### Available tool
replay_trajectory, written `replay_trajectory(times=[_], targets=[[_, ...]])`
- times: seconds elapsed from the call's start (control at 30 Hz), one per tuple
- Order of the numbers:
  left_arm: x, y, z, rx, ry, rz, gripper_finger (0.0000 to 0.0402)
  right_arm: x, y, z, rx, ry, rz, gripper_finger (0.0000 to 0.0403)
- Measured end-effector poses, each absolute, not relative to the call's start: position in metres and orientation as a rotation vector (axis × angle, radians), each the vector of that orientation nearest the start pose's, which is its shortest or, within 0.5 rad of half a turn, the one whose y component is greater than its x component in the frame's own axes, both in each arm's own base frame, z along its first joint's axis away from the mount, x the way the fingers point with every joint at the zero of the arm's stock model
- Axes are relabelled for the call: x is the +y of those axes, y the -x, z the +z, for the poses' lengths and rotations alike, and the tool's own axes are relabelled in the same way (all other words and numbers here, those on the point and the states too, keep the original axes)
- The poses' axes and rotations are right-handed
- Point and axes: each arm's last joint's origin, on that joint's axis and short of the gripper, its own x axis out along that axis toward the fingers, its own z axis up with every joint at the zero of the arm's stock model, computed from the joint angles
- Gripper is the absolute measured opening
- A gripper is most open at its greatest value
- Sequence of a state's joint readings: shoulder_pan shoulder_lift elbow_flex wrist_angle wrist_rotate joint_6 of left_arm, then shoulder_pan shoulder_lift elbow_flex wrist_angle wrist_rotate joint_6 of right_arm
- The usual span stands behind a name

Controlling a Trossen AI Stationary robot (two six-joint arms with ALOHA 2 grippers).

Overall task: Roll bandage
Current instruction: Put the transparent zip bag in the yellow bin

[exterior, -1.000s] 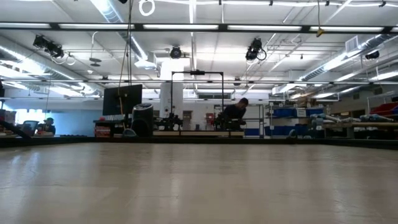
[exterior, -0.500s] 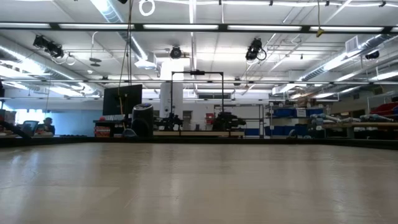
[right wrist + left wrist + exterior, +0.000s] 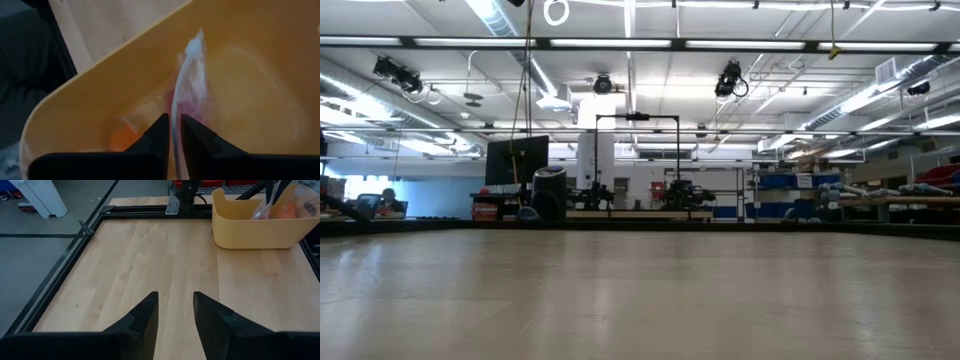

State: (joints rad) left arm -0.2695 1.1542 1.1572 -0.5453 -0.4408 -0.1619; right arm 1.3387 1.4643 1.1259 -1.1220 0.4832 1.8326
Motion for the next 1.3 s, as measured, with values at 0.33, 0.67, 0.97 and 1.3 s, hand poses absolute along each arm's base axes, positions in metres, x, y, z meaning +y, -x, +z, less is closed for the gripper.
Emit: replay_trajectory(times=[0.33, 0.67, 0.97, 1.3], targets=[[-0.051, -0.232, 0.356, 0.511, -0.038, 0.208, 0.0129, 0.233, -0.089, 0.261, 1.157, -0.612, -0.306, 0.0109], [-0.051, -0.232, 0.355, 0.519, -0.031, 0.203, 0.0129, 0.212, -0.09, 0.285, 1.136, -0.716, -0.255, 0.0155], [-0.051, -0.232, 0.355, 0.516, -0.034, 0.202, 0.0124, 0.184, -0.103, 0.295, 1.133, -0.539, -0.221, 0.011], [-0.051, -0.231, 0.354, 0.532, -0.036, 0.202, 0.0096, 0.188, -0.146, 0.27, 1.372, -0.283, -0.016, 0.0009]])
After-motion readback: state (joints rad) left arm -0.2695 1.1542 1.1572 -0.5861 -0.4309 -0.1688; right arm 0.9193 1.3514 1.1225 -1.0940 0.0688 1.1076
